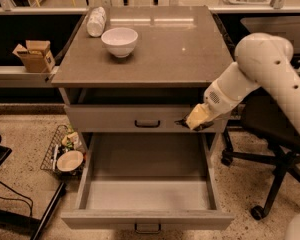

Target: Place rxbar chocolate into middle drawer

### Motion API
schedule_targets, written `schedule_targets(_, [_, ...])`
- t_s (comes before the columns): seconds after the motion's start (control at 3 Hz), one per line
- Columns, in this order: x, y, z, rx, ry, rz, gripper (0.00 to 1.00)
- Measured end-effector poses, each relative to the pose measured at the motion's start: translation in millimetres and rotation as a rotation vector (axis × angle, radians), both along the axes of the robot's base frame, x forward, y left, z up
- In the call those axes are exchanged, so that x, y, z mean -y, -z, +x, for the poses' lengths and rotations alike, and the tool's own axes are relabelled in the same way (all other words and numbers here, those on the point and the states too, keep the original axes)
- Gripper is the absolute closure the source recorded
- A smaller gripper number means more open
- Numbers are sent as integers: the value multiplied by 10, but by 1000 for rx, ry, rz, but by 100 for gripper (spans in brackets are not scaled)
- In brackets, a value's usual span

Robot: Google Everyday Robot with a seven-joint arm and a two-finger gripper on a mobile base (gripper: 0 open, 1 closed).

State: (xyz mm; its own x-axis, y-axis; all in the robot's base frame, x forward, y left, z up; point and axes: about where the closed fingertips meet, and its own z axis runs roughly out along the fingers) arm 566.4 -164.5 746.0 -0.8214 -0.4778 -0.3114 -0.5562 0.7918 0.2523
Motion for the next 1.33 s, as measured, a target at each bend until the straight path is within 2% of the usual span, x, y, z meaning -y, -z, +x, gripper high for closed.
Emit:
schedule_targets(0.33, [-137, 684, -263, -64, 56, 128, 100])
schedule_targets(0.67, [-258, 1602, -468, -55, 122, 243, 100])
schedule_targets(1.0, [-187, 2187, -393, -68, 207, 302, 100])
schedule_targets(1.33, [-157, 2665, -108, -66, 297, 342, 100])
